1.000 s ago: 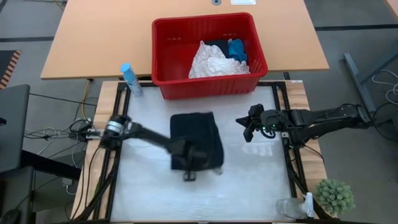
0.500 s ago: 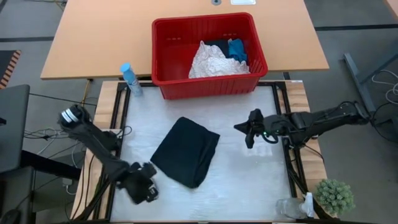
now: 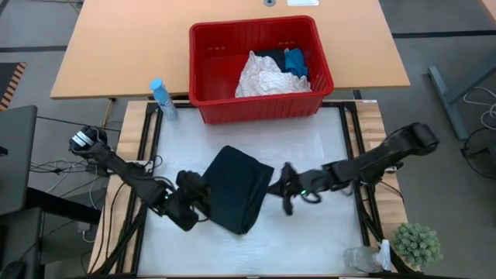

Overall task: Fold Laundry from Bin
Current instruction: Fold the black pants from the red bin

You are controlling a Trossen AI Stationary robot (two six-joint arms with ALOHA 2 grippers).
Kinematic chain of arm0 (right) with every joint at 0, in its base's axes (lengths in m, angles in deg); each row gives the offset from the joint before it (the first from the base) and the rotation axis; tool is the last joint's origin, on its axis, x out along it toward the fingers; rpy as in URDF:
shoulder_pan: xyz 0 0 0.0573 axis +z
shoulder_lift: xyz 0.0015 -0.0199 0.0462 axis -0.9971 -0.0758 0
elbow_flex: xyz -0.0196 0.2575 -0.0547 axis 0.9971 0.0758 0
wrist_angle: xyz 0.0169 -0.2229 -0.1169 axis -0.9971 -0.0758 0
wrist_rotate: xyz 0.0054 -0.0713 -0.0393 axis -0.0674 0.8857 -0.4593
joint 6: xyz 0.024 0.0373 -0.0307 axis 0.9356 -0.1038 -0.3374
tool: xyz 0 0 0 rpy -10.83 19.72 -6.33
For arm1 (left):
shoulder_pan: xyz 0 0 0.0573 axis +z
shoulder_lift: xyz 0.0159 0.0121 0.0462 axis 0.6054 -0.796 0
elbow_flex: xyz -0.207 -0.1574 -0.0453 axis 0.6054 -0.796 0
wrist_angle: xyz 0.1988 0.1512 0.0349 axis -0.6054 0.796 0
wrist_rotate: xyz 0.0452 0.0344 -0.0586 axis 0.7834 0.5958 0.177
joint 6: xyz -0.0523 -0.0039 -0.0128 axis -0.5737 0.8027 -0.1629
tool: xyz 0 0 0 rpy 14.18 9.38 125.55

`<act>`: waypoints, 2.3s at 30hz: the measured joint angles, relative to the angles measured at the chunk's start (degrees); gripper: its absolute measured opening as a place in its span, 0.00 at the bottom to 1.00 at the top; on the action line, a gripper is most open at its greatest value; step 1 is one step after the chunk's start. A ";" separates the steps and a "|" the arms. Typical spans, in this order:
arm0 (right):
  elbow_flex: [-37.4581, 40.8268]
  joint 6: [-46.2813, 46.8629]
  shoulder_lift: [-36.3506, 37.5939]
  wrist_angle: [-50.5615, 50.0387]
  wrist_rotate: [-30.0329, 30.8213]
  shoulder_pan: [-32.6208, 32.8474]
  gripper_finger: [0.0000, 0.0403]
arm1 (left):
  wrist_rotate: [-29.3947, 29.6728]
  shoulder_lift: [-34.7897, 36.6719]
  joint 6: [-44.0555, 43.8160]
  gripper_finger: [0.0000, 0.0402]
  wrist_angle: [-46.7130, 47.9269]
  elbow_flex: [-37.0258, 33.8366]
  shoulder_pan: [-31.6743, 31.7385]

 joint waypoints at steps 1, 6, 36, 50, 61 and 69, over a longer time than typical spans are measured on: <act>-2.21 -0.69 -2.80 0.12 -0.33 0.31 0.04 | -0.21 -0.02 0.97 0.00 0.06 0.00 0.47; -14.43 -6.19 -15.77 -0.03 -2.91 1.48 0.04 | -0.80 -0.56 5.10 0.00 0.57 -0.03 0.50; -23.70 -7.29 -37.82 -1.32 -19.93 2.74 0.04 | -0.38 -0.81 3.96 0.00 -26.84 -17.93 5.58; -23.61 -10.55 -5.01 -16.03 -12.83 -1.83 0.05 | 0.38 -1.22 25.23 0.00 -31.59 -8.63 13.09; -23.66 -10.73 14.56 -32.67 15.28 6.62 0.05 | -15.19 -12.39 32.13 0.00 -44.14 -8.68 16.88; -23.65 5.59 10.45 -55.11 16.86 9.01 0.05 | -16.92 -17.93 25.61 0.00 -42.78 -8.66 15.99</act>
